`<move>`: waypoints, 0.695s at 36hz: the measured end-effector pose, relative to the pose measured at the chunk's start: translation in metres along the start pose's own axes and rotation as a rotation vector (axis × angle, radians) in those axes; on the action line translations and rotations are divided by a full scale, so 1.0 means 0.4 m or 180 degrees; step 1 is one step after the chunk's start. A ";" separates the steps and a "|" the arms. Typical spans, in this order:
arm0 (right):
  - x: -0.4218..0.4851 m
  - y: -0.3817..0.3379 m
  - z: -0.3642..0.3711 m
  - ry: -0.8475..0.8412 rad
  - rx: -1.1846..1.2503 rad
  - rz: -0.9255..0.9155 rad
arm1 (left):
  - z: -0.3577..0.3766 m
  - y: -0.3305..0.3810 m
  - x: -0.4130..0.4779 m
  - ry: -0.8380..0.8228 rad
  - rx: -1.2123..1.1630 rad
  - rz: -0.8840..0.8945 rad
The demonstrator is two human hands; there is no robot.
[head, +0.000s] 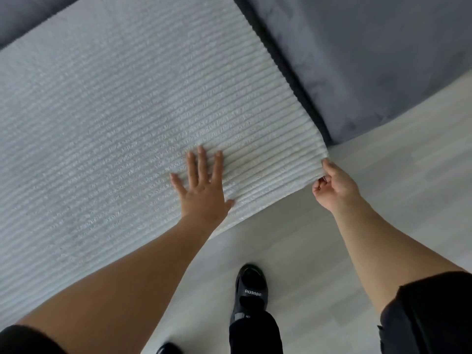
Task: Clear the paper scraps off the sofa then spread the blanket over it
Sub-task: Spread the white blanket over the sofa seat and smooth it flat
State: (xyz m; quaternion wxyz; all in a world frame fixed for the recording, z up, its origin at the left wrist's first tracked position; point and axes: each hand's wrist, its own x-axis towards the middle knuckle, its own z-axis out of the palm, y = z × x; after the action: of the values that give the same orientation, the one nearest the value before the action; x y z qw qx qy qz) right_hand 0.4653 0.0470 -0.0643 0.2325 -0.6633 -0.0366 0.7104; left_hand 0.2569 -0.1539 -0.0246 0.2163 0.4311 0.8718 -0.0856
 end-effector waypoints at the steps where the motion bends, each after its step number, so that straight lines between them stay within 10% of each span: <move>1: 0.010 -0.005 -0.014 0.0223 -0.0212 -0.0008 | 0.000 -0.002 -0.007 -0.0058 0.0025 0.0009; 5: -0.012 -0.012 -0.024 0.1272 -0.1816 -0.0608 | -0.017 0.006 -0.017 -0.0228 -0.0080 0.0010; 8: -0.088 0.039 0.057 0.1491 -0.3272 -0.2379 | -0.028 0.005 -0.026 -0.0169 -0.0249 0.0120; 11: -0.169 0.132 0.171 -0.0084 -0.4571 -0.4379 | -0.028 -0.021 -0.033 0.0153 -0.0260 0.0222; 15: -0.169 0.238 0.316 -0.2173 -0.6034 -0.5365 | -0.013 -0.099 -0.025 0.0490 -0.0144 0.0062; 19: -0.085 0.193 0.375 -0.2325 -0.7015 -0.5389 | -0.008 -0.223 -0.013 -0.0005 -0.0140 -0.0308; 25: -0.065 0.081 0.337 0.0376 -0.6194 -0.3595 | -0.034 -0.320 -0.052 0.0375 -0.0457 -0.0017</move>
State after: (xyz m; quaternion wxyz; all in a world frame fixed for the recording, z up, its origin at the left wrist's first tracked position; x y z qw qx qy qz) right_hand 0.3272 0.0431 -0.0361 -0.0941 -0.4835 -0.8589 0.1402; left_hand 0.1629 -0.2429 -0.0077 0.1947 0.4165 0.8880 0.0021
